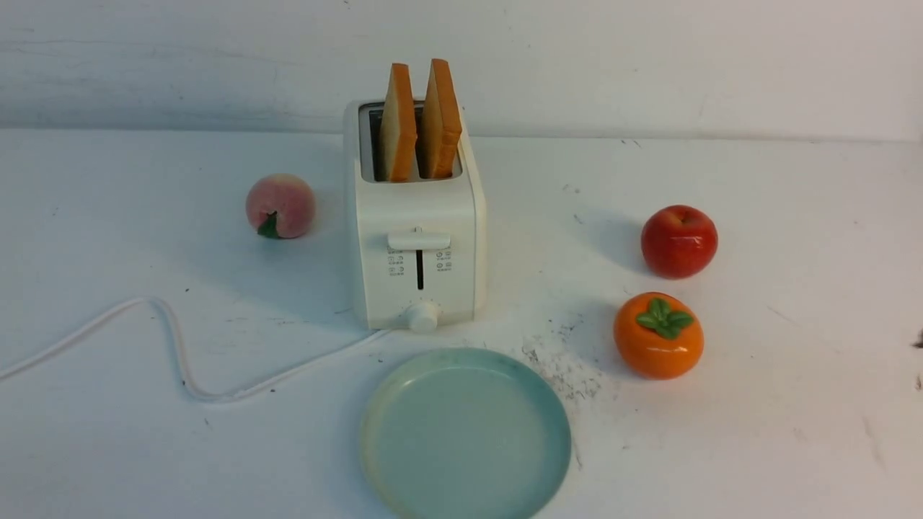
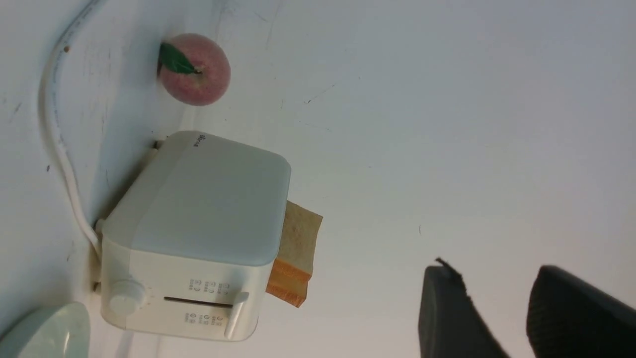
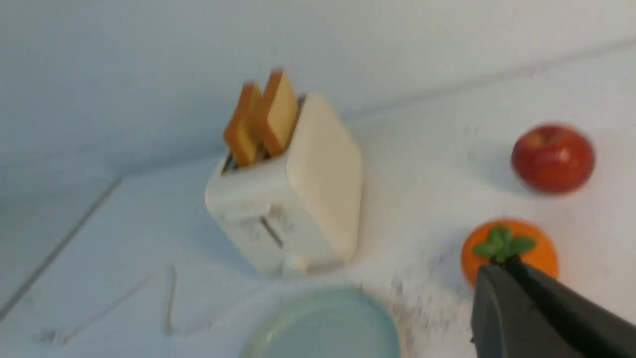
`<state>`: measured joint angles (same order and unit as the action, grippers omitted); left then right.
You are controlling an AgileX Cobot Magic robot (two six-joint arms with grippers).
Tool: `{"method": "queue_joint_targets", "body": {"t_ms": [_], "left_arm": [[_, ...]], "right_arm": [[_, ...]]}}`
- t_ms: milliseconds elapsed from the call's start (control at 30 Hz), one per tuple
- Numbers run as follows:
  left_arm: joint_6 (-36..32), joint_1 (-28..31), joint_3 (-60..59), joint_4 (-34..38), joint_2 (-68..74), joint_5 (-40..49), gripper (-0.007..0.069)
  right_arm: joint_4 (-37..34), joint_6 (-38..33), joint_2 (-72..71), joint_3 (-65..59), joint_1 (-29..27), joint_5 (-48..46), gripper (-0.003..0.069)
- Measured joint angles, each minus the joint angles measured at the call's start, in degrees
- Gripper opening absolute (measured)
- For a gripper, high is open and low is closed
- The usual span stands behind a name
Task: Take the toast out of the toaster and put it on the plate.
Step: Use the right arm to take out a slice of bread
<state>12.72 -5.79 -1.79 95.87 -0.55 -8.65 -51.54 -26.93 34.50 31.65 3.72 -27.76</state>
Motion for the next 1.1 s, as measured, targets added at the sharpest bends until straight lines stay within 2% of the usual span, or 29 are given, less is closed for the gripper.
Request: {"method": "queue_joint_targets", "body": {"t_ms": [100, 267, 367, 500, 600, 633, 733, 767, 867, 1000, 1100], "left_arm": [[0.0, 0.0, 0.0, 0.14, 0.0, 0.0, 0.0238], [0.0, 0.0, 0.0, 0.32, 0.0, 0.19, 0.0238], [-1.5, 0.0, 0.0, -0.8, 0.0, 2.06, 0.0238], [-7.97, 0.0, 1.06, -6.1, 0.0, 10.46, 0.023], [-11.68, 0.0, 4.01, -7.47, 0.0, 14.23, 0.02], [-15.64, 0.0, 7.23, -8.03, 0.0, 16.04, 0.015], [-21.61, 0.0, 11.11, -8.45, 0.0, 18.52, 0.0055], [-24.8, 0.0, 12.91, -8.76, 0.26, 20.33, -0.0001], [-28.07, 0.0, 15.31, -9.76, 4.2, 25.37, -0.0014], [-27.28, 0.0, 15.9, -13.25, 15.55, 34.99, -0.0014], [-26.07, 0.0, 16.0, -15.91, 25.51, 42.9, -0.0014]], "right_arm": [[-1.0, -0.62, 8.0, 4.89, 0.0, -7.75, -0.0012], [-9.78, -7.69, 22.35, 14.91, 1.38, -19.3, -0.0006], [-14.01, -13.05, 29.74, 21.63, 5.66, -20.61, -0.0006], [-14.24, -14.33, 36.75, 30.52, 11.67, -19.96, -0.0006], [-13.79, -14.38, 40.45, 36.4, 15.61, -19.96, -0.0003], [-12.18, -14.44, 43.57, 40.99, 18.27, -20.02, -0.0002], [-7.94, -13.14, 47.19, 47.76, 20.39, -20.02, -0.0002], [-4.18, -10.02, 49.48, 51.67, 20.98, -20.02, -0.0002], [6.46, -0.94, 54.68, 59.17, 21.17, -19.96, -0.0001], [24.26, 15.0, 62.29, 68.28, 21.17, -21.79, -0.0001], [31.95, 22.68, 67.66, 73.77, 21.17, -24.19, 0.0]]}}
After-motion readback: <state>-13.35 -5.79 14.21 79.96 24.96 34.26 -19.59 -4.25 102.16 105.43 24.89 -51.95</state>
